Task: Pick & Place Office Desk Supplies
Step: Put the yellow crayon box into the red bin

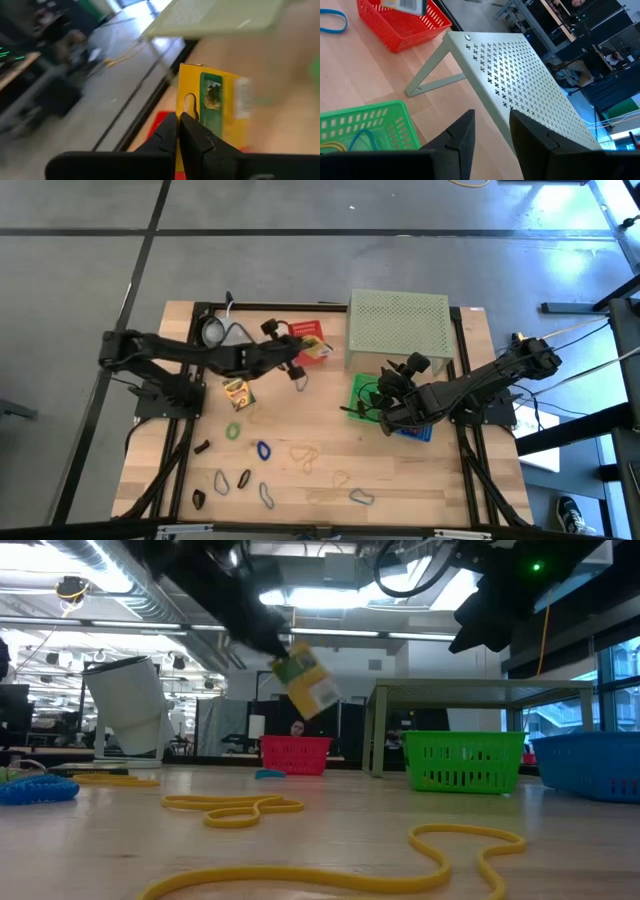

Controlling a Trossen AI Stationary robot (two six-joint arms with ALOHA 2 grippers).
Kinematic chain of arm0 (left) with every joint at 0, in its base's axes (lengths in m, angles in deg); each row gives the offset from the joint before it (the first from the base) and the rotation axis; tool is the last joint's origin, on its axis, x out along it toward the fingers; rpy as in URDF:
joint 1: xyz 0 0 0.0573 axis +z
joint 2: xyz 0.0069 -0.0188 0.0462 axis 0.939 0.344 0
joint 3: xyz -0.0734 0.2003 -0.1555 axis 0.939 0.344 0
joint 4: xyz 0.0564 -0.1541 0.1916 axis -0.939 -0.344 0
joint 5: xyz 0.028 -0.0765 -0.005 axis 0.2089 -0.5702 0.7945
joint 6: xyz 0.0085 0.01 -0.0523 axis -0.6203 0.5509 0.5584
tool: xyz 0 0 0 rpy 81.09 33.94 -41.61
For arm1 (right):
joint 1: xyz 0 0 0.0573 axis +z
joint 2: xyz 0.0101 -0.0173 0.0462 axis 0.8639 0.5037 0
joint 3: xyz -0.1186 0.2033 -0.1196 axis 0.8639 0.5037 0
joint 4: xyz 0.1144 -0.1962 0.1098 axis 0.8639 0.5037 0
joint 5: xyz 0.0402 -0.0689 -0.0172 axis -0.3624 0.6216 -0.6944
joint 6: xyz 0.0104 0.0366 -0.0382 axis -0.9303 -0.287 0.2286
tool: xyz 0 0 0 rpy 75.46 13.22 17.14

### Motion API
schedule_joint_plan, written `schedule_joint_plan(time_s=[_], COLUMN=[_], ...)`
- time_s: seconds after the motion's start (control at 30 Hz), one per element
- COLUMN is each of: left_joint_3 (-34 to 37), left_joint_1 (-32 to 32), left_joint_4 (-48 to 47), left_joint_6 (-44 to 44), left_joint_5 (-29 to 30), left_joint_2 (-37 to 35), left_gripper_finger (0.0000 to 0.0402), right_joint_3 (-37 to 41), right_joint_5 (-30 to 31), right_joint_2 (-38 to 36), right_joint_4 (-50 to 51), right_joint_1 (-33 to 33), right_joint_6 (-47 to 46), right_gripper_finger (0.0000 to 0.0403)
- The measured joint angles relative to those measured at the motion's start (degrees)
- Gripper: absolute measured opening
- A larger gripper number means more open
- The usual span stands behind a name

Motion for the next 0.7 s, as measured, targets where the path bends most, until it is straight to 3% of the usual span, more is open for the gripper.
schedule_joint_plan(time_s=[0.33, 0.7], left_joint_3=[0.0, -0.07], left_joint_1=[6.6, 7.4], left_joint_4=[1.63, 1.53], left_joint_6=[0.04, -0.05], left_joint_5=[-0.08, -0.39], left_joint_2=[13.02, 14.51], left_gripper_finger=[0.0004, 0.0007], right_joint_3=[0.0, 0.0], right_joint_5=[-0.01, 0.0], right_joint_2=[0.01, 0.01], right_joint_4=[-0.02, -0.02], right_joint_1=[0.0, 0.0], right_joint_6=[-0.22, -0.6], right_gripper_finger=[0.0123, 0.0123])
